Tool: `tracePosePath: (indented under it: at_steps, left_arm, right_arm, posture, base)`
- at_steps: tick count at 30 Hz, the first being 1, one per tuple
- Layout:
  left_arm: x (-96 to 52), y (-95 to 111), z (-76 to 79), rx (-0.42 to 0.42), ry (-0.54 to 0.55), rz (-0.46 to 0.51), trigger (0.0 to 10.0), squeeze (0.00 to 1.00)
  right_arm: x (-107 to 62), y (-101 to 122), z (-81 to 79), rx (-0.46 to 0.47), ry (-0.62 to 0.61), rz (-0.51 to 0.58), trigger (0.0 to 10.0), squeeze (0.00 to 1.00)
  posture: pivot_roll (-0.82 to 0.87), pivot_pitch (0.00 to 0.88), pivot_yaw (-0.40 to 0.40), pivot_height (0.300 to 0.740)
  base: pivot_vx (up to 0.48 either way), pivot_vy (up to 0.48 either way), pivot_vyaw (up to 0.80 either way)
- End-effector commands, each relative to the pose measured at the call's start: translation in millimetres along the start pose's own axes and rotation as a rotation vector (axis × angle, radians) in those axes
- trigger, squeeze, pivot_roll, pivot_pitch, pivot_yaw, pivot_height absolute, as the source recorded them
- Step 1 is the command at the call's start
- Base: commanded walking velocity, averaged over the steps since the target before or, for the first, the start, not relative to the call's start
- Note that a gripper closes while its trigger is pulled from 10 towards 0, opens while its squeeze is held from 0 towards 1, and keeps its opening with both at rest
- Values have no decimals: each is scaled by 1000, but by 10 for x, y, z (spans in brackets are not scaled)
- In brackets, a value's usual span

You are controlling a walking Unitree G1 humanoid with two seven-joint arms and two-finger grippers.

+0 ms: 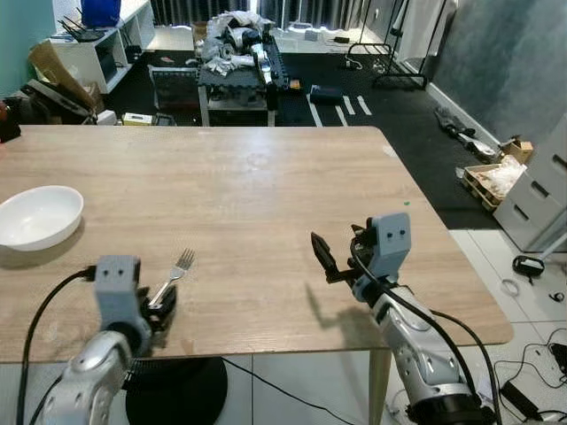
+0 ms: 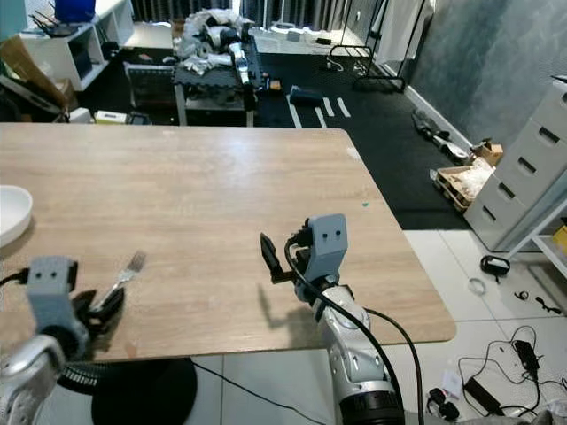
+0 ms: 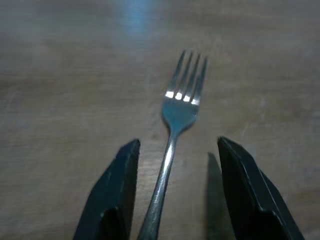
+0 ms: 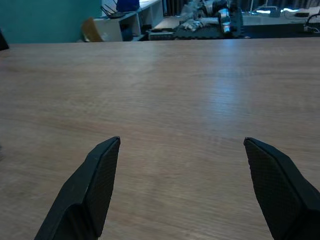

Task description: Setting the table

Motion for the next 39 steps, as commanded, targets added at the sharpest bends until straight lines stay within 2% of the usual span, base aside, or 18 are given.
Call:
tracePosePath:
  at_steps: [1, 8, 13, 16, 19, 22, 25, 27, 28, 29, 30, 31, 33, 35, 38, 39]
  left_arm:
    - [26, -253, -36, -9, 15, -112, 10000, 0]
    - [184, -346, -25, -7, 9, -160, 10000, 0]
    - [478, -270, 248, -54, -88, -167, 10000, 0]
    - [522, -245, 300, -56, -107, -166, 10000, 0]
    - [682, -127, 423, -75, -143, -153, 10000, 0]
    - [765, -42, 385, -65, -99, -135, 10000, 0]
    - [829, 85, 251, -18, 6, -89, 10000, 0]
    - [829, 85, 251, -18, 6, -89, 10000, 0]
    - [835, 215, 176, 19, 50, -27, 10000, 0]
    - [835, 215, 176, 19, 50, -27, 10000, 0]
    - [776, 491, 32, 222, 128, 116, 10000, 0]
    - [776, 491, 32, 222, 128, 116, 10000, 0]
    - [650, 634, -7, 438, 150, 217, 10000, 0]
    - [555, 642, -19, 465, 143, 243, 10000, 0]
    - [509, 641, -9, 478, 128, 256, 10000, 0]
    - [435, 638, 21, 489, 94, 278, 10000, 0]
  right_arm:
    - [-18, -25, 27, -6, -10, -15, 10000, 0]
    - [-11, -39, -1, -2, -4, -18, 10000, 0]
    - [36, 5, -19, -7, 7, -8, 10000, 0]
    - [38, 10, -17, -8, 7, -7, 10000, 0]
    - [24, 13, -6, -11, 3, -5, 10000, 0]
    - [10, 8, -6, -11, -1, -6, 10000, 0]
    - [3, 3, -9, -10, -3, -7, 10000, 0]
    - [3, 3, -9, -10, -3, -7, 10000, 0]
    - [0, 3, -10, -10, -4, -7, 10000, 0]
    - [0, 3, -10, -10, -4, -7, 10000, 0]
    - [-9, 1, -6, -8, -8, -7, 10000, 0]
    - [-9, 1, -6, -8, -8, -7, 10000, 0]
    - [-18, -5, -5, -6, -9, -7, 10000, 0]
    - [-18, -9, -14, -4, -7, -8, 10000, 0]
    - [-18, -11, -17, -3, -6, -9, 10000, 0]
    - [-16, -16, -21, -1, -5, -10, 10000, 0]
  posture:
    - [18, 7, 25, 740]
    - [21, 7, 17, 740]
    - [6, 4, 12, 740]
    - [6, 4, 12, 740]
    - [-4, 4, 16, 740]
    - [-11, 6, 20, 740]
    - [-14, 8, 23, 740]
    - [-14, 8, 23, 740]
    - [-14, 9, 23, 740]
    - [-14, 9, 23, 740]
    - [-3, 14, 26, 740]
    - [-3, 14, 26, 740]
    - [3, 16, 26, 740]
    - [8, 17, 26, 740]
    - [12, 18, 25, 740]
    - [17, 19, 23, 740]
  base:
    - [0, 0, 0]
    - [0, 0, 0]
    - [0, 0, 0]
    - [0, 0, 0]
    - [0, 0, 0]
    - [0, 0, 0]
    - [0, 0, 0]
    - [0, 0, 0]
    - [0, 0, 0]
    - [0, 0, 0]
    - [0, 0, 0]
    - [0, 0, 0]
    - [0, 0, 0]
    - [0, 0, 0]
    - [0, 0, 0]
    - [0, 0, 0]
Point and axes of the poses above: a point about 5 cm out from each wrist's last joint towards the gripper, its own x axis pointing out of the wrist towards the gripper, its own y axis along the axis of the wrist's last joint, z = x × y, the point moved 2 cm from there along x, pointing out of the wrist towards the gripper, and after that the axes turned 5 degrees about -x, right-handed, at the moved point
